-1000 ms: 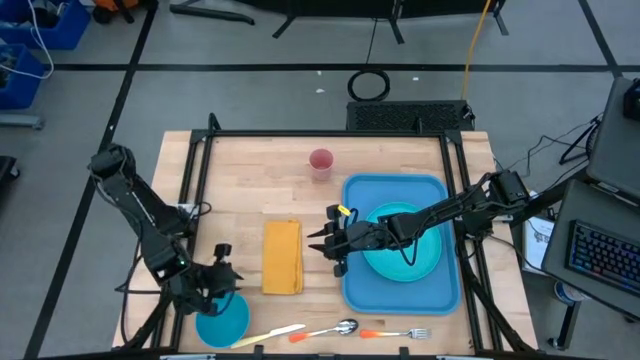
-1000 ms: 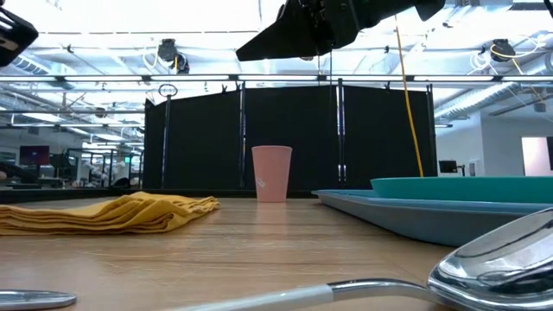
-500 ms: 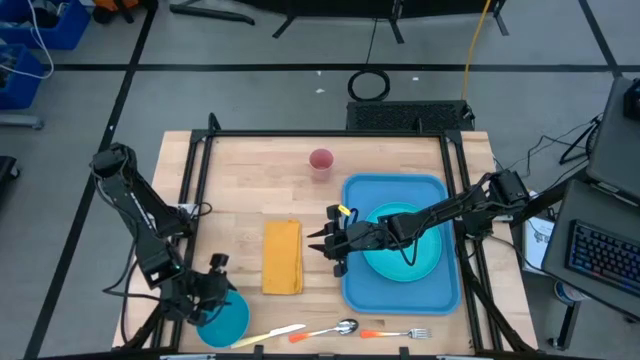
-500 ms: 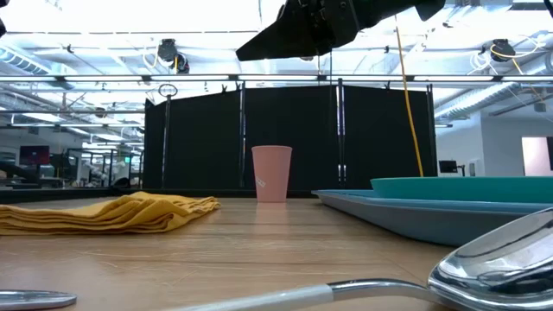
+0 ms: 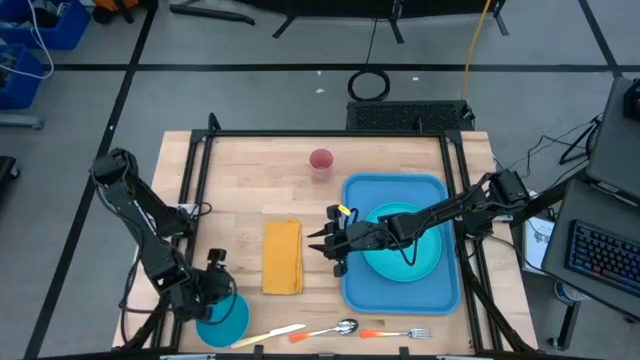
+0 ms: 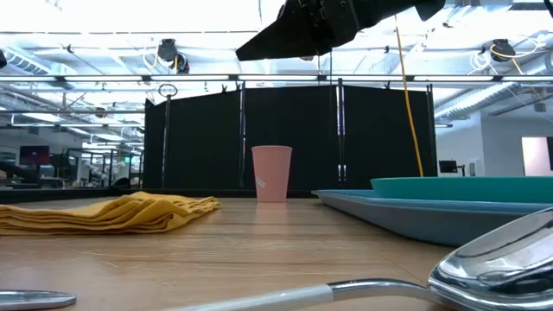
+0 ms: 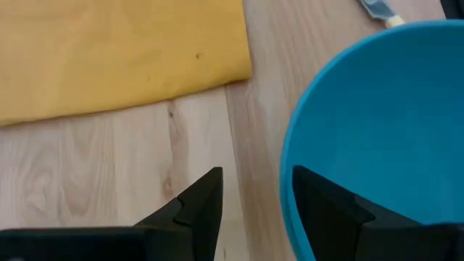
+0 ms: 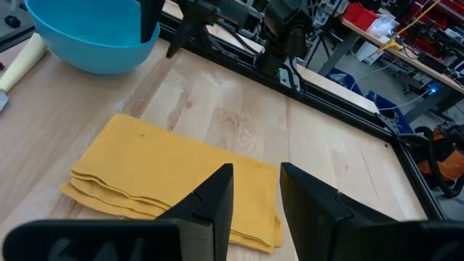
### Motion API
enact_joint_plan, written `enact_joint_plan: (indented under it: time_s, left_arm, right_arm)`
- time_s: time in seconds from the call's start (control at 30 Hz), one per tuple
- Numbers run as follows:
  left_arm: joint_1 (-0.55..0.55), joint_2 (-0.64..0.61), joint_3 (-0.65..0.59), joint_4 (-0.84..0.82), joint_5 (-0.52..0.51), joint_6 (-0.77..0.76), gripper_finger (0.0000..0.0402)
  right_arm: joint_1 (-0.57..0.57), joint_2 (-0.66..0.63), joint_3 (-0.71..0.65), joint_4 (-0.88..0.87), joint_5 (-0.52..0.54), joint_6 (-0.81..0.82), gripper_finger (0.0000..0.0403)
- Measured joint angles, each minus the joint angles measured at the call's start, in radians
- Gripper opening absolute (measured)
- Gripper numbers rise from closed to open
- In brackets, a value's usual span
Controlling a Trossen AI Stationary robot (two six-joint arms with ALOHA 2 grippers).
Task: Set up tray
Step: Put the bowl on the blue plate on the blue tray
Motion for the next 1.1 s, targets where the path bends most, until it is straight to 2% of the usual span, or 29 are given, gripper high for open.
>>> enact_joint_plan:
  time_s: [0.3,0.53,0.67,0.83,0.93,1.1]
  left_arm:
    - [0.017,0.031,0.000,0.012,0.024,-0.005,0.0173]
    - [0.017,0.032,0.000,0.042,0.025,-0.082,0.0168]
    - [0.017,0.032,0.000,0.044,0.024,-0.109,0.0122]
    - [0.017,0.031,0.000,0.046,0.027,-0.126,0.0020]
    - [0.026,0.031,0.000,0.052,-0.002,-0.137,0.0015]
    - [0.048,0.031,0.000,0.057,-0.111,-0.168,0.0009]
  right_arm:
    - [0.000,0.000,0.000,0.007,0.000,0.000,0.0105]
    - [0.000,0.000,0.000,0.006,0.000,0.000,0.0105]
    - [0.000,0.000,0.000,0.006,0.000,0.000,0.0105]
    - [0.000,0.000,0.000,0.007,0.000,-0.002,0.0105]
    - [0.000,0.000,0.000,0.006,0.000,-0.003,0.0105]
    - [0.001,0.000,0.000,0.006,0.001,-0.014,0.0105]
